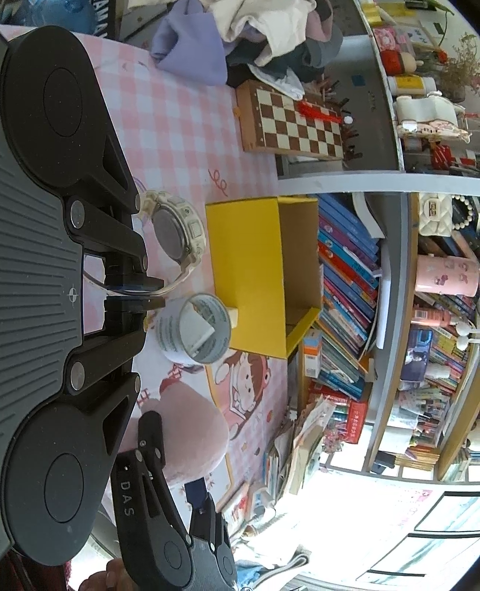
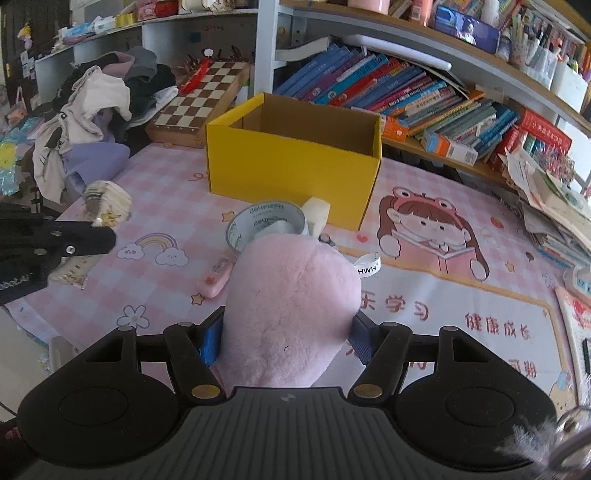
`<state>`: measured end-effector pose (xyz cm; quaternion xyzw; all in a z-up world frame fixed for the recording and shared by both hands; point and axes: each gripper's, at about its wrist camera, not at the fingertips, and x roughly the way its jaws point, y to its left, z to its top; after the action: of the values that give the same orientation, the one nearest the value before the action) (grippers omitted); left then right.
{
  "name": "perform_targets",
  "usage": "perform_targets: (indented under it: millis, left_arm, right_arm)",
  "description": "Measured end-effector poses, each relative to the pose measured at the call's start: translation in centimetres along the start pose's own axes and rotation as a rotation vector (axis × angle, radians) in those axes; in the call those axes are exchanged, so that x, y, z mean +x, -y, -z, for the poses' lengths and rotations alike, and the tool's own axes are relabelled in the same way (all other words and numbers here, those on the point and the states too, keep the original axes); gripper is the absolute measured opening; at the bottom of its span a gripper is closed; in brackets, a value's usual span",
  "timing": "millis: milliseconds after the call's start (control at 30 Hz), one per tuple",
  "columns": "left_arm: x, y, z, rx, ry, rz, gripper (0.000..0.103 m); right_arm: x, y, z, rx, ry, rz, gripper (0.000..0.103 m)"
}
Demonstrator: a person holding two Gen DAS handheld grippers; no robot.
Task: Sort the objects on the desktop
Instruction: 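Carry the watch in the left gripper and the pig in the right gripper over the yellow box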
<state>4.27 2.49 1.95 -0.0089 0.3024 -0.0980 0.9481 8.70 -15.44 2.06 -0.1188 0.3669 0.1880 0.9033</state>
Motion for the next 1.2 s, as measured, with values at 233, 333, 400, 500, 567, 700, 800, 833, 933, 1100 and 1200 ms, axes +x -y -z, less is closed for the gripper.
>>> perform_targets:
  millis: [233,333,400,500,567,700,800,833,933,1100,1200]
  left_arm:
    - [1.7,0.2,-2.1,0.012,0.025,0.002,0.002]
    - [2.3,0.0,-3.1,0.004,0.035,-0.003,0.002]
    - [2.7,0.1,-3.8,0.008,0.041,-0.006,0.002]
    - [3.3,0.1,-4.9,0.012,0.049,-0.012,0.002]
    - [3.8,0.1,-5.8,0.023,0.056,-0.010,0.002]
    - [4.9,0.1,-7.5,0.045,0.068,-0.006,0.002]
    - [5.7,0.1,-8.9,0.062,0.078,-0.004,0.002]
    - [5.9,0.1,-9.3,0.067,0.081,-0.003,0.002]
    - [6.8,0.0,-10.7,0.078,0.091,-0.005,0.003]
    - [8.1,-0.5,-13.1,0.106,0.113,-0.028,0.003]
    - [9.1,-0.9,-14.6,0.125,0.124,-0.043,0.003]
  right_arm:
    - [0.9,1.0,-3.1,-0.022,0.029,-0.037,0.064]
    - [1.3,1.4,-4.5,-0.042,0.036,-0.055,0.064]
    - [1.5,1.7,-5.4,-0.044,0.042,-0.068,0.064]
    - [1.9,2.6,-6.9,-0.034,0.051,-0.095,0.065]
    - [2.3,3.4,-8.0,-0.011,0.049,-0.118,0.065]
    - [3.1,4.8,-10.0,0.000,0.055,-0.134,0.065]
    - [3.7,5.7,-11.4,-0.010,0.071,-0.131,0.065]
    - [3.9,6.1,-11.9,-0.014,0.078,-0.129,0.065]
    - [4.3,6.9,-13.4,-0.029,0.106,-0.123,0.065]
    - [5.8,8.1,-15.7,-0.055,0.128,-0.120,0.065]
    - [6.8,8.4,-17.1,-0.088,0.143,-0.114,0.065]
